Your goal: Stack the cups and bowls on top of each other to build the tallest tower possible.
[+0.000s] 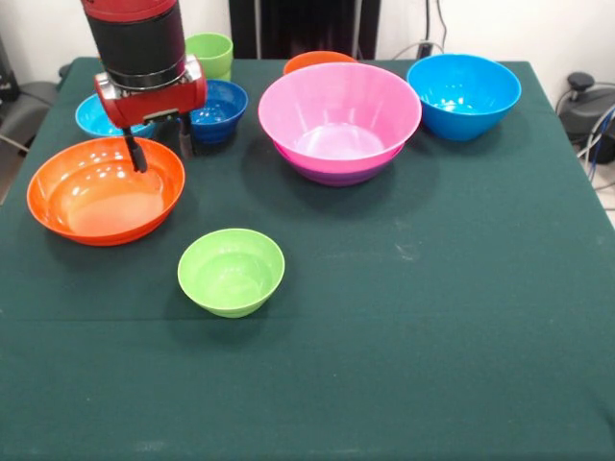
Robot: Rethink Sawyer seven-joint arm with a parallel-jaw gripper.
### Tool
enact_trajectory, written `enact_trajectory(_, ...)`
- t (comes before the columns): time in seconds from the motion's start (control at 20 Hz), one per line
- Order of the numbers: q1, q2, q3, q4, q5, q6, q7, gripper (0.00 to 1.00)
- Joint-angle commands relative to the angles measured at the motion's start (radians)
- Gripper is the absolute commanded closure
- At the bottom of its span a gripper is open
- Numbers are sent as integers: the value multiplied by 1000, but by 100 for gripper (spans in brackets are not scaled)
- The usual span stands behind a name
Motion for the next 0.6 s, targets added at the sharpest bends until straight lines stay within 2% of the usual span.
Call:
enact_trajectory(0.05,63,-24,17,-29,-140,-92,-309,0)
enact_trajectory(0.4,83,-59,29,-15,-204,-164,-311,0)
enact_trajectory(0.6,91,-49,36,-33,-186,-136,-338,0)
